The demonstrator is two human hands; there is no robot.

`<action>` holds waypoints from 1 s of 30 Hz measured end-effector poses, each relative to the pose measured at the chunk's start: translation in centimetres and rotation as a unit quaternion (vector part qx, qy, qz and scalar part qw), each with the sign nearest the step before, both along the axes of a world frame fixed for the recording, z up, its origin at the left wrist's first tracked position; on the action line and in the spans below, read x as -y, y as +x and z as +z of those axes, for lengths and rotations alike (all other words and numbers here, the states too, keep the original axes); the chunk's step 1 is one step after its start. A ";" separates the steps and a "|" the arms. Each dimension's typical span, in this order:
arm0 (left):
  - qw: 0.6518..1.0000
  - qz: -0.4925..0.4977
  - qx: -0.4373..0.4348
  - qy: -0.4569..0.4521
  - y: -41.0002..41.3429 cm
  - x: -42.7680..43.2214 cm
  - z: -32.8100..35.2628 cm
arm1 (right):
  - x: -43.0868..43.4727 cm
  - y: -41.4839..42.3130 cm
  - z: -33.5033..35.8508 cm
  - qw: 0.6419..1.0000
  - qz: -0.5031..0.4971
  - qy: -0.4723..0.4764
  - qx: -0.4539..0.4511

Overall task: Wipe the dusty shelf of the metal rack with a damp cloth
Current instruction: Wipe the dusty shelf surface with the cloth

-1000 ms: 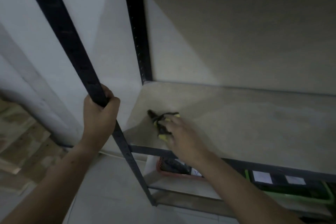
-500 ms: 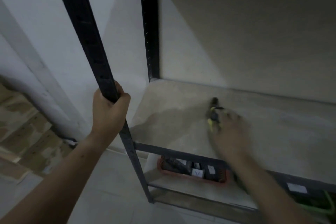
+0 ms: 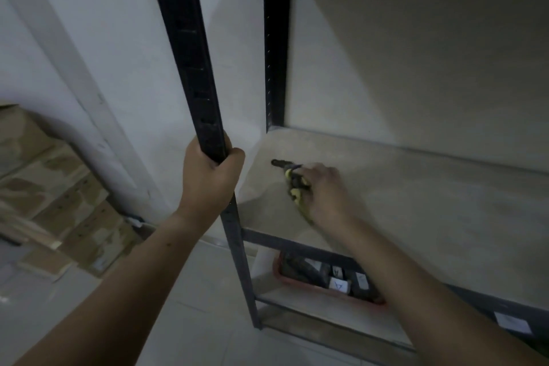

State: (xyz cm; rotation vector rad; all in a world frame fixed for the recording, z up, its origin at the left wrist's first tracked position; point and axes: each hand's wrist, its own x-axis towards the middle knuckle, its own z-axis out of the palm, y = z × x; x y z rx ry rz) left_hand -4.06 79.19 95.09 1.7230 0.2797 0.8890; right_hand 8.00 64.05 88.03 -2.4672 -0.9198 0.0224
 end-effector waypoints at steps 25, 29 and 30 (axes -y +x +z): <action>1.000 0.014 0.011 0.025 0.5 -0.7 -1.0 | -9.4 9.0 -1.2 0.989 -0.102 -0.088 0.068; 0.999 0.013 0.014 0.036 0.5 -1.2 -1.2 | -12.6 7.4 -1.3 0.992 -0.026 -0.074 0.097; 0.999 0.010 0.015 0.038 0.5 -1.2 -1.2 | -11.9 7.4 -1.5 0.994 0.002 -0.058 0.093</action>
